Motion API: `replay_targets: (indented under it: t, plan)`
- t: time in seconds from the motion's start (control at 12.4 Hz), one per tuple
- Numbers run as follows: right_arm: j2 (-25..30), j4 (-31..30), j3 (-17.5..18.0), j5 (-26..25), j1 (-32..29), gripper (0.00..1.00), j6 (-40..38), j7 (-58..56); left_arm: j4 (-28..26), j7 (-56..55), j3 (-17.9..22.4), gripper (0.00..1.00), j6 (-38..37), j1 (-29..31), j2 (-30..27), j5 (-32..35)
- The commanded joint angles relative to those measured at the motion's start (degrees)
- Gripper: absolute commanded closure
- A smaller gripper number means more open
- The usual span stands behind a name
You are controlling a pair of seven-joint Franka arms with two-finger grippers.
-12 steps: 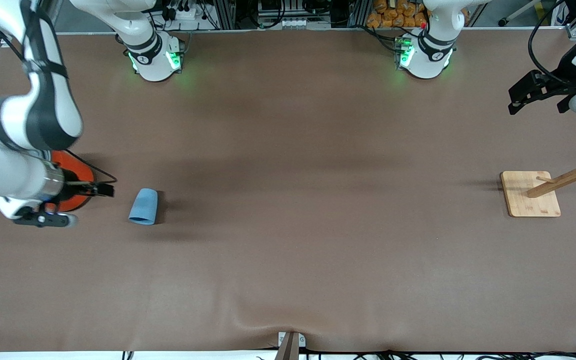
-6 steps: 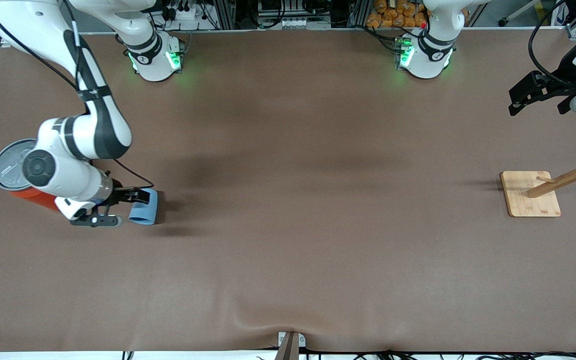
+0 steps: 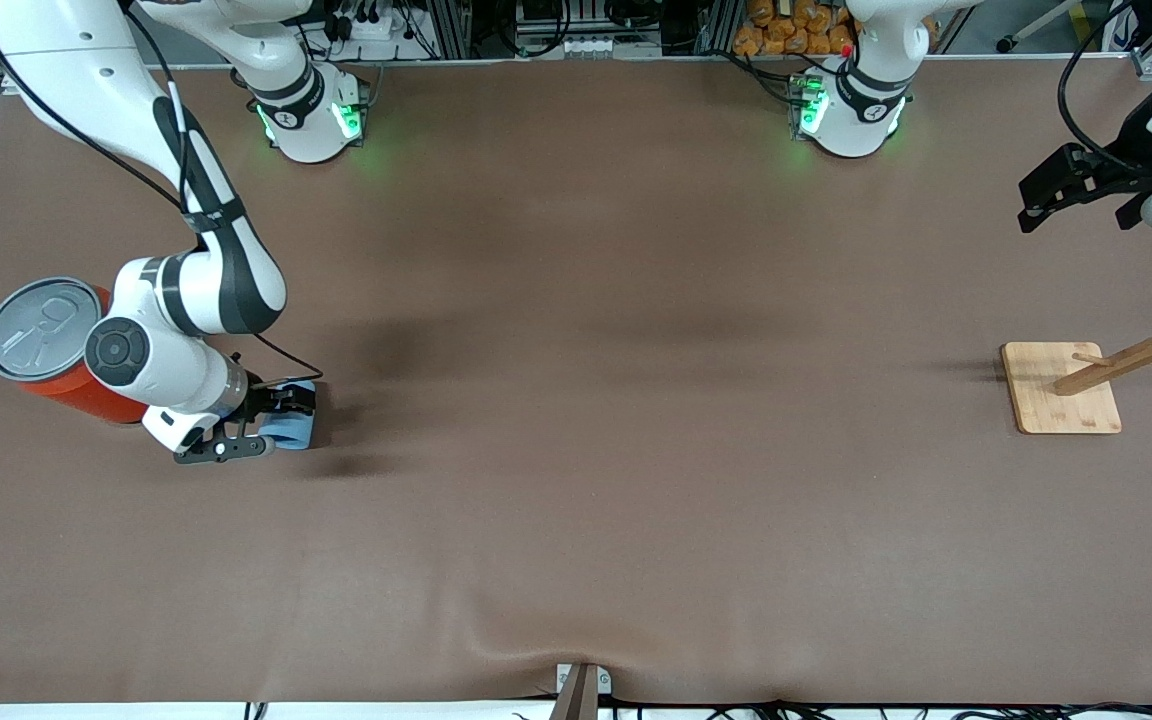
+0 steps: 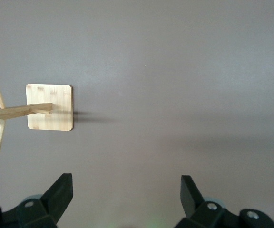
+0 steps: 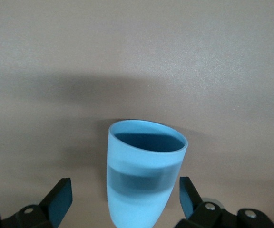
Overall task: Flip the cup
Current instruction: 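Close the right gripper around the blue cup's base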
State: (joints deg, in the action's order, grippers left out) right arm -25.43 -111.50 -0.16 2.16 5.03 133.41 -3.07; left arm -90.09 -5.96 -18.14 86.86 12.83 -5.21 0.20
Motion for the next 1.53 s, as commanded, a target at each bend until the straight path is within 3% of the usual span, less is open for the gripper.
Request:
replay_targets:
  t: [0.0, 0.81, 0.89, 0.97, 1.05, 1.21, 1.29, 1.45]
  plan:
    - [-0.1, -2.2, 0.2, 0.2, -1.3, 0.00, 2.6, -1.3, 0.7, 0.8, -0.3, 0.00, 0.2, 0.8, 0.2, -1.0]
    - [-2.8, -4.1, 0.2, 1.0, -2.1, 0.02, 6.6, 0.0, 1.1, 0.8, -0.6, 0.00, 0.3, 0.5, 0.2, -0.9]
    - [-2.9, -4.2, 0.2, 1.0, -1.7, 0.19, 6.8, 1.4, 1.1, 0.8, -0.6, 0.00, 0.5, 0.6, 0.2, -0.9]
    - [-2.7, -4.1, 0.2, 1.0, -1.5, 0.49, 6.0, 2.5, 1.1, 1.0, -0.6, 0.00, 0.5, 0.7, 0.1, -0.9]
    - [-2.3, -3.6, 0.4, 1.0, -1.0, 0.69, 4.4, 2.7, 1.1, 1.0, -0.6, 0.00, 0.5, 0.7, 0.0, -0.9]
    - [-1.9, -0.3, 0.9, 1.0, 0.1, 0.74, -1.0, 2.5, 1.3, 1.0, -0.6, 0.00, 0.7, 0.6, 0.2, -0.9]
    - [-1.7, 2.5, 3.0, 0.9, 0.0, 0.81, -4.8, 2.1, 1.1, 1.0, -0.7, 0.00, 0.9, 0.6, 0.2, -0.9]
    - [-1.9, 8.3, 7.2, 0.4, 0.7, 0.83, -10.9, 1.8, 0.9, 1.0, -0.6, 0.00, 0.4, 0.7, -0.1, -0.9]
